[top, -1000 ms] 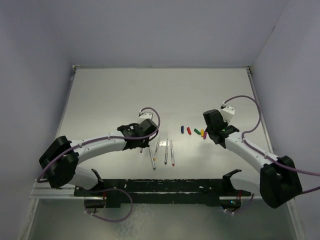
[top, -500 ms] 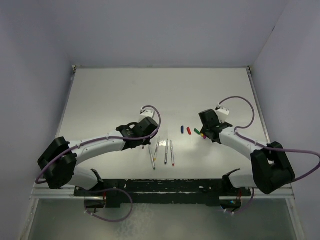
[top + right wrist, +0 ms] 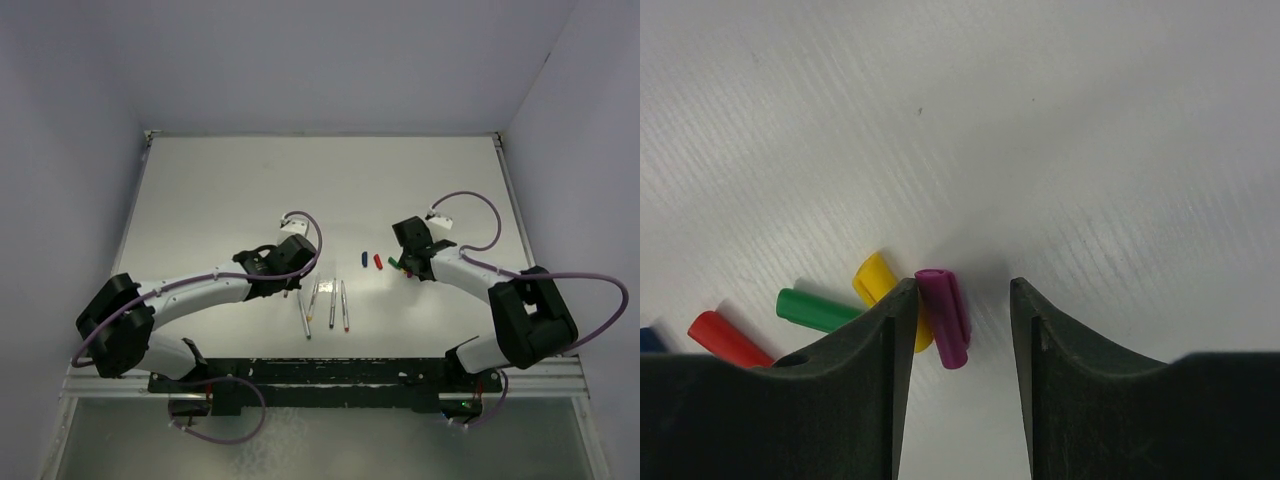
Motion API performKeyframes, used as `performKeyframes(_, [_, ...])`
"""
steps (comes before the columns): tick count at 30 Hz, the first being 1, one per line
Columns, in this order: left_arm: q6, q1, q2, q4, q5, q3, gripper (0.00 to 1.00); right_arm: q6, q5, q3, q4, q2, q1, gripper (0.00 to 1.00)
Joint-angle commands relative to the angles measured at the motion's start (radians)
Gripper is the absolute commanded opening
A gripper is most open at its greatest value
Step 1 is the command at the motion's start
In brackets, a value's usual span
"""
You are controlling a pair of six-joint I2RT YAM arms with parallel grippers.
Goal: Insert the pens into the pen caps
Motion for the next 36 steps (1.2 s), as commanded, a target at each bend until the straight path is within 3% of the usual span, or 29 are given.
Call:
performKeyframes(1, [0.004,-0.002,0.004,0.023,-0.025,0.023,0.00,0.036,0.027,0.035,-0.025,-0.003,-0.003,0.45])
performKeyframes(9, [0.005,-0.002,0.006,0.020,-0.028,0.021,0.00,0.050,0.029,0.055,-0.094,0.036,-0.003,0.40])
performKeyframes(18, [0.006,0.000,0.010,0.025,-0.033,0.013,0.00,0.075,-0.007,0.030,-0.100,0.039,0.002,0.28])
performKeyframes(26, [0.011,0.001,0.008,0.018,-0.033,0.016,0.00,0.083,-0.036,0.010,-0.108,0.023,0.003,0.36])
performKeyframes(36, [0.009,0.003,0.009,0.019,-0.031,0.018,0.00,0.087,-0.075,-0.015,-0.083,0.005,0.006,0.35])
